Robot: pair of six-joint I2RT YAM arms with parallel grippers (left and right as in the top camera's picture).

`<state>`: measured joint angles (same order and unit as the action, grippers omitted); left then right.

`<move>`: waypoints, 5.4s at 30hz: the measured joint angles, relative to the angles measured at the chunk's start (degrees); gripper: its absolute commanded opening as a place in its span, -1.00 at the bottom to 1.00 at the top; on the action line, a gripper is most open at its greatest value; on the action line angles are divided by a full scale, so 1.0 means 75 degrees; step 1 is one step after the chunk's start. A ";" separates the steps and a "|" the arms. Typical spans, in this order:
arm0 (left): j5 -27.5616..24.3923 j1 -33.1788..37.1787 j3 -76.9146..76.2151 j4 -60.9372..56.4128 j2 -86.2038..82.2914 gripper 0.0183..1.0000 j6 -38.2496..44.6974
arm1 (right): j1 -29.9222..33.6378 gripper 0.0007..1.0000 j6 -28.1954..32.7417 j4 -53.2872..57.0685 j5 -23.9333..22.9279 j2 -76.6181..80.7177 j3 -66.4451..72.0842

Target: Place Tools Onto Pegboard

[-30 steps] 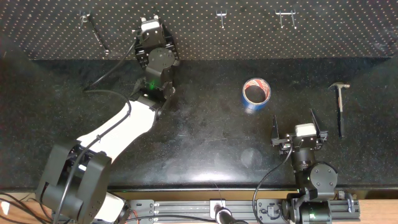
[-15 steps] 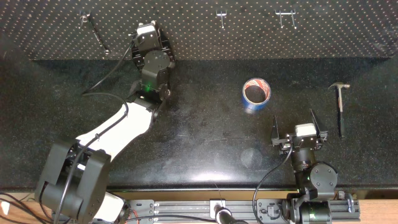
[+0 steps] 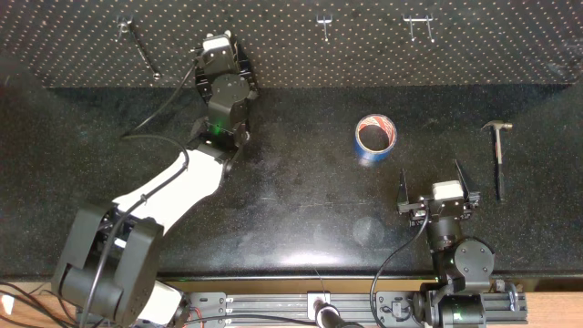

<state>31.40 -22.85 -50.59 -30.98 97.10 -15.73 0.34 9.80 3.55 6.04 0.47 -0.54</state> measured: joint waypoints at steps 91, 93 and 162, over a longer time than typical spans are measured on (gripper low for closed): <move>-0.4532 0.2279 0.6694 0.4654 -1.2814 0.99 0.1099 | 0.0000 0.93 0.0000 0.0003 0.0000 0.0000 0.0000; -0.4529 0.2279 0.6694 0.4651 -1.2814 0.99 0.1096 | 0.0000 0.93 0.0000 0.0003 0.0000 0.0000 0.0000; -0.4526 0.2279 0.6694 0.4674 -1.2829 0.99 0.1125 | -0.0863 0.93 -0.4010 0.7207 0.0510 1.2435 -1.0351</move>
<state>-2.55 -5.76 -0.38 4.08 0.89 -7.29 -6.13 -20.27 57.60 9.87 93.73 -78.17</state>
